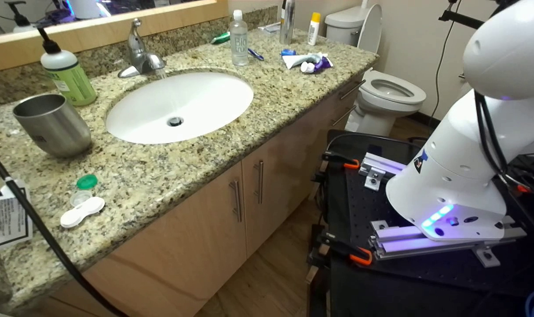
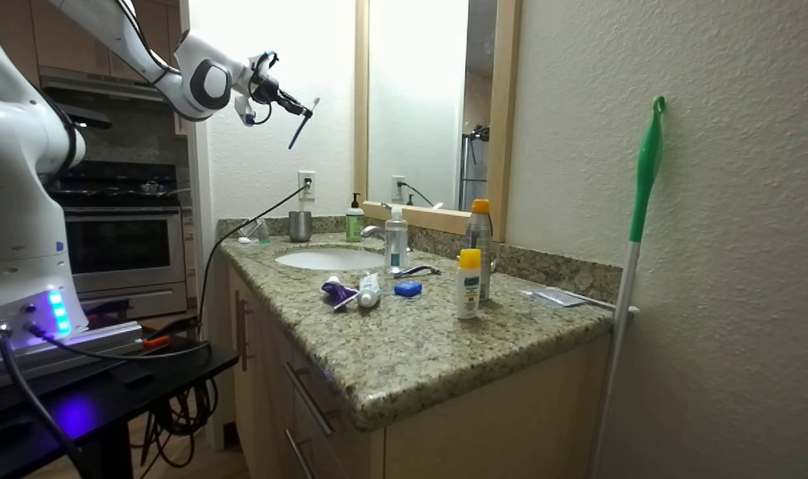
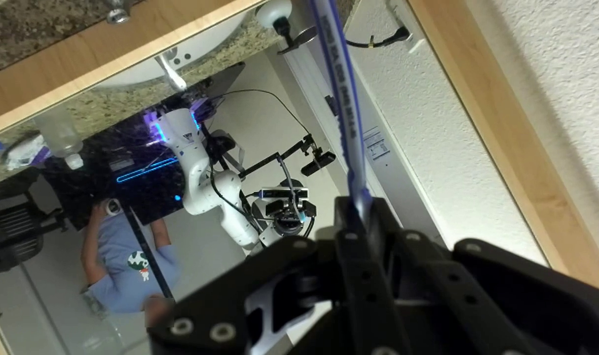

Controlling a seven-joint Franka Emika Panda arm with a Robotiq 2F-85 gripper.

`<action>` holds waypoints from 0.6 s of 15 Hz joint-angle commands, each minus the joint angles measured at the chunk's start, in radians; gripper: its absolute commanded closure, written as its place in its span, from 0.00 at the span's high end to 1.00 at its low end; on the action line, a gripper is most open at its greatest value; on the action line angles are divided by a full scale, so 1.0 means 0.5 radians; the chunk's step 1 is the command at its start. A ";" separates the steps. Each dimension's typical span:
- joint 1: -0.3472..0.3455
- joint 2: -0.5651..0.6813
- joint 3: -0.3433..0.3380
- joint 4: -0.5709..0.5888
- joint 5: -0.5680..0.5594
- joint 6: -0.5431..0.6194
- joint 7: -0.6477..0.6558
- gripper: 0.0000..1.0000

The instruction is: Place the toothbrush in the cup then put it back on the counter

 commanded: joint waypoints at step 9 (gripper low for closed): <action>-0.793 -0.017 1.017 0.426 0.136 0.001 0.100 0.10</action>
